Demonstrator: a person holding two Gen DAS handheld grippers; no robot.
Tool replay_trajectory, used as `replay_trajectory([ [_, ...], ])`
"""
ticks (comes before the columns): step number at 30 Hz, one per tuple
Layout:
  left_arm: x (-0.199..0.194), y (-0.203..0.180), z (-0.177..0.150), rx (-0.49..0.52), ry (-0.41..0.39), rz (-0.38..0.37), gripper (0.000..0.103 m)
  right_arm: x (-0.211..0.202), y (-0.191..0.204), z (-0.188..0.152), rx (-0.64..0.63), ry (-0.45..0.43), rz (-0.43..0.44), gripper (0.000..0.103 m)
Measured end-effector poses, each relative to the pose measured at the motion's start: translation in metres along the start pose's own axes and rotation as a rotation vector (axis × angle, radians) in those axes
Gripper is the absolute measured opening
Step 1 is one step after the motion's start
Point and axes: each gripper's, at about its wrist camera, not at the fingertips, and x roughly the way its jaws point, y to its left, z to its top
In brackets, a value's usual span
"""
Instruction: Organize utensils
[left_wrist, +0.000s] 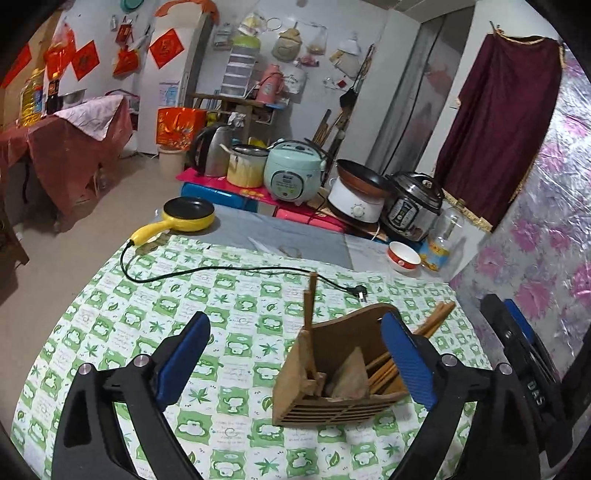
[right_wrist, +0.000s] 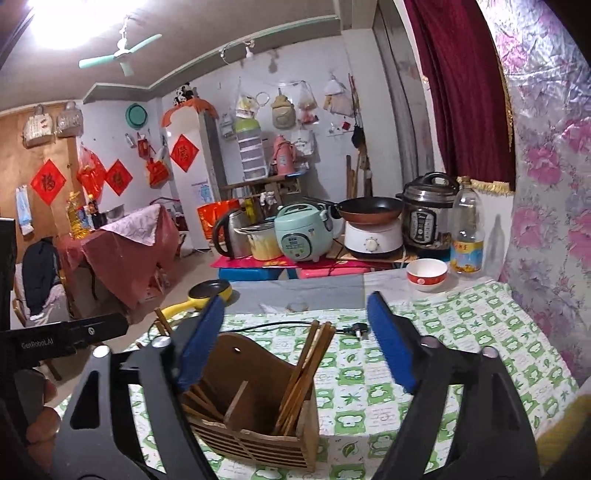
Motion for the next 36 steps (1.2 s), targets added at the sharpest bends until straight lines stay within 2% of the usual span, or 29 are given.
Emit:
replay_trajectory([
  [6,0.008,0.000,-0.002,0.005,0.002,0.051,0.093,0.006,0.002,-0.003,-0.015,0.023,-0.023,0.084],
  [11,-0.003,-0.007,-0.005,0.042,-0.067,0.130,0.094,0.002,0.003,-0.003,-0.021,0.014,-0.037,0.089],
  [13,-0.010,-0.012,-0.006,0.066,-0.110,0.171,0.097,0.001,0.002,-0.003,-0.023,0.009,-0.044,0.089],
  [19,-0.023,-0.025,-0.010,0.134,-0.184,0.244,0.097,-0.001,-0.002,-0.003,-0.020,0.009,-0.056,0.089],
  [25,-0.030,-0.031,-0.014,0.154,-0.226,0.276,0.097,-0.004,-0.004,-0.002,-0.016,0.000,-0.058,0.090],
  [36,-0.032,-0.042,-0.021,0.182,-0.251,0.310,0.097,-0.021,-0.005,0.004,-0.004,-0.034,-0.059,0.091],
])
